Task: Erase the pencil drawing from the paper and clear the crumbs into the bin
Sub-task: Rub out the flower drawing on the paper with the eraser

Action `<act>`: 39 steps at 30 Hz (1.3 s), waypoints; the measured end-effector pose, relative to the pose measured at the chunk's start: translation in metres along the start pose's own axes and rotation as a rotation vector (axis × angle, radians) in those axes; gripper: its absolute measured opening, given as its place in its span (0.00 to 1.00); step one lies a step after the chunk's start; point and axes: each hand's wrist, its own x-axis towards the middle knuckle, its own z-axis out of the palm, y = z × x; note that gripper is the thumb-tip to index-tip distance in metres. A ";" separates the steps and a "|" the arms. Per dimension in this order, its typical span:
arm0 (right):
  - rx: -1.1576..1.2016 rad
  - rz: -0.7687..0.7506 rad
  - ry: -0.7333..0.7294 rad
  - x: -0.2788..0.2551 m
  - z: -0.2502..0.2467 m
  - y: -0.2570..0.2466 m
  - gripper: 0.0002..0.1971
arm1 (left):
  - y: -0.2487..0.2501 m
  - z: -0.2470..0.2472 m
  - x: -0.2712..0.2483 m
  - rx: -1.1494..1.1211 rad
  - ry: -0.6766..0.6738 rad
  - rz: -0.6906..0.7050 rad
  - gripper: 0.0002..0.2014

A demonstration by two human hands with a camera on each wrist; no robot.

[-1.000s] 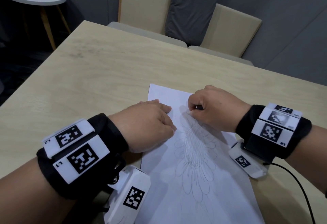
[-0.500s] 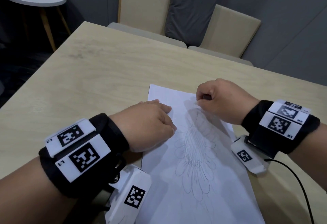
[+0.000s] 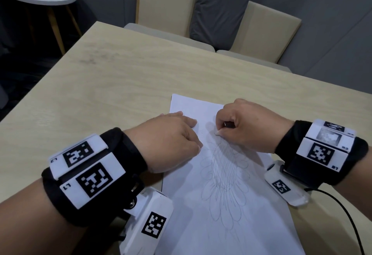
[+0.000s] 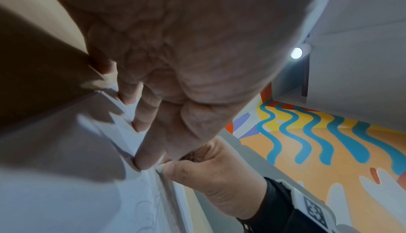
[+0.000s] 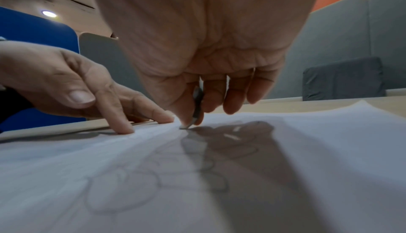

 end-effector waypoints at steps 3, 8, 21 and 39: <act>-0.025 0.014 0.025 0.003 0.001 0.000 0.06 | -0.001 0.000 0.001 0.001 -0.011 -0.003 0.15; -0.040 0.045 0.054 0.007 0.002 0.002 0.06 | -0.002 0.001 0.002 0.007 -0.016 -0.007 0.14; -0.090 0.104 0.083 0.015 0.001 0.014 0.07 | 0.000 0.000 0.001 0.012 -0.004 0.007 0.15; -0.077 0.128 0.083 0.006 0.000 0.022 0.07 | -0.001 0.001 0.000 0.003 0.001 -0.002 0.14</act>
